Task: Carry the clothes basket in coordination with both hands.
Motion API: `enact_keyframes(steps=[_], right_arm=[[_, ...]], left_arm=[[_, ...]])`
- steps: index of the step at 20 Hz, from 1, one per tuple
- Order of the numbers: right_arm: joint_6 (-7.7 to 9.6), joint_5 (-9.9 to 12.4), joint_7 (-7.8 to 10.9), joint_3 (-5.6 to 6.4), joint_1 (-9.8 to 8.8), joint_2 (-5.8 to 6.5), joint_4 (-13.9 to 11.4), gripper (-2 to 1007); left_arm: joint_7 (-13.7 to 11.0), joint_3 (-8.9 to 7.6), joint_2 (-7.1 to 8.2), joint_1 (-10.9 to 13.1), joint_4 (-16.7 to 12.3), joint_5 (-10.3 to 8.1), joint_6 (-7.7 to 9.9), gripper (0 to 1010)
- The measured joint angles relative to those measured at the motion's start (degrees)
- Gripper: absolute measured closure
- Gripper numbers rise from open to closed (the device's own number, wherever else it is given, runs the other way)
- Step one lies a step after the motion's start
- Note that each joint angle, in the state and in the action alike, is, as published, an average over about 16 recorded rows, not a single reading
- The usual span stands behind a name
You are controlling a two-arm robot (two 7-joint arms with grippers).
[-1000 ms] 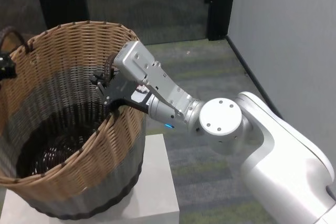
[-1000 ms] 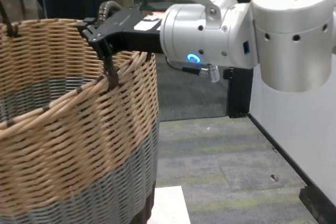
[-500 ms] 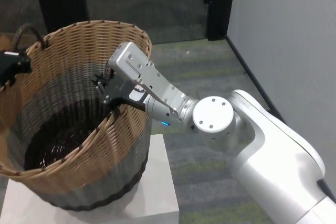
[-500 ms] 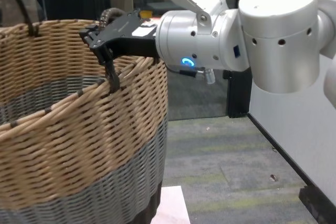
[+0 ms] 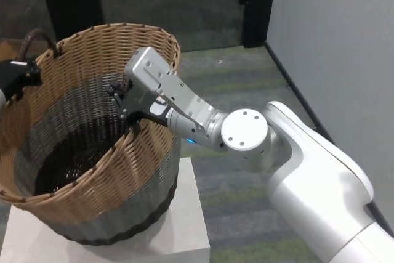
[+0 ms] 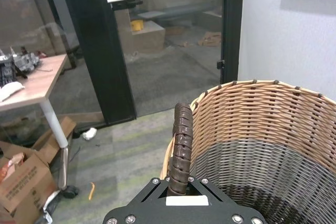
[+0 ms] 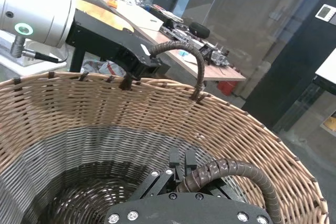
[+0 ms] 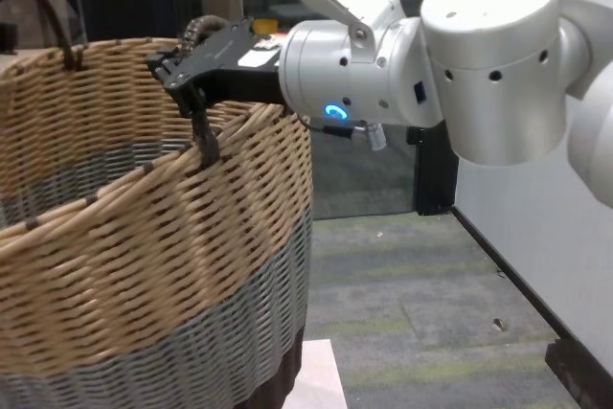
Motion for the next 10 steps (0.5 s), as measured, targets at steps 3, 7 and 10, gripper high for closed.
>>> enact_keyframes(steps=[3,7,10], right_arm=[[-0.37,-0.2,0.07,-0.02,0.51,-0.55,1.2,937],[-0.84,-0.5,0.18,-0.1,1.16,-1.27,2.9,937],[-1.19,-0.6,0.26,-0.15,1.64,-1.78,4.1,937]], left_arm=[[-0.5,-0.22,-0.27,-0.1,0.8,0.25,-0.15,1010],[-1.1,-0.62,-0.56,-0.2,1.5,0.53,-0.22,1010],[-1.7,-0.92,-0.75,-0.2,2.0,0.75,-0.26,1010]])
